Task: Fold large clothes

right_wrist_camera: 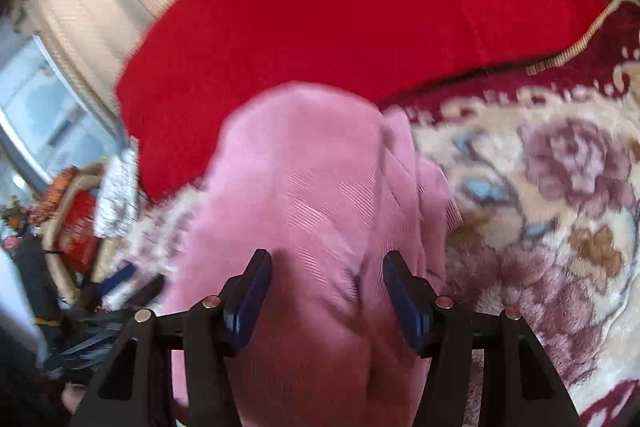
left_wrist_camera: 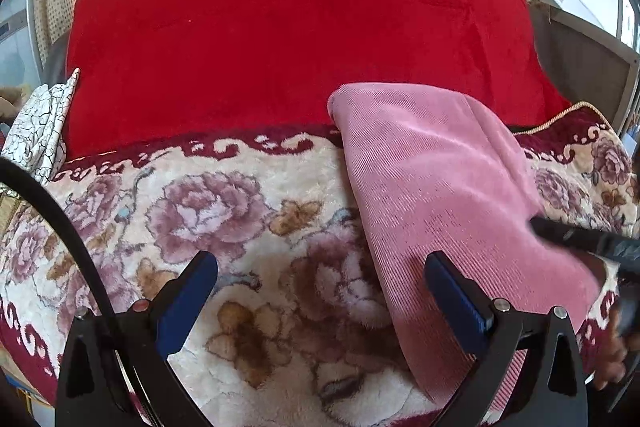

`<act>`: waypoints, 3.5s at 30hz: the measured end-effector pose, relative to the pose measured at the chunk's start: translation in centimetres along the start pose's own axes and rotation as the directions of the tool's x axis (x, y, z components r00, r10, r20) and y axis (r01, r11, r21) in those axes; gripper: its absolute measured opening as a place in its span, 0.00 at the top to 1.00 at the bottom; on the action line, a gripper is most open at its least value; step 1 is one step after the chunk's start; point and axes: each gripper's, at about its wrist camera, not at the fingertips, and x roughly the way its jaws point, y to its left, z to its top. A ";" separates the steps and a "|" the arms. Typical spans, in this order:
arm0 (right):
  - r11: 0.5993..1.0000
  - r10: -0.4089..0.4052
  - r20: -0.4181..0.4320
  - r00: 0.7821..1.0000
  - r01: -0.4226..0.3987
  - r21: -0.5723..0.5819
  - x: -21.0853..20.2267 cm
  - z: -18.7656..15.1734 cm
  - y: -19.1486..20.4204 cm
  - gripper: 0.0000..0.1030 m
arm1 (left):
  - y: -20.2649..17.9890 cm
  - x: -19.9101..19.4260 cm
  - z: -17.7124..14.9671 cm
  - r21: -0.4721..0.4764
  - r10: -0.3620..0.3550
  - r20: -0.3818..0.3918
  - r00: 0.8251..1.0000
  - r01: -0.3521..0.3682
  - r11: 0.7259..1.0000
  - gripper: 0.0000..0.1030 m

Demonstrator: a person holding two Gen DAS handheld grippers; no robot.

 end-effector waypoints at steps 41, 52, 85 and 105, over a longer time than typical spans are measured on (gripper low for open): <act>0.997 0.061 0.193 0.979 -0.067 0.027 -2.7 0.6 -0.7 0.07 | 2.7 3.2 0.6 -0.161 -0.352 -0.139 0.926 0.330 0.930 0.00; 0.920 0.280 -0.084 0.956 -0.243 0.308 1.6 2.5 -9.2 0.04 | 2.6 4.7 0.9 -0.205 -0.501 -0.179 0.847 0.466 0.861 0.00; 0.935 0.345 -0.188 0.920 -0.318 0.157 5.8 3.2 -2.2 0.30 | -0.9 5.3 1.8 -0.221 -0.670 -0.112 0.734 0.639 0.737 0.11; 0.900 0.435 -0.108 0.894 -0.433 0.041 2.8 2.2 4.7 0.33 | 4.6 -0.8 3.2 -0.162 -0.597 0.035 0.801 0.594 0.788 0.13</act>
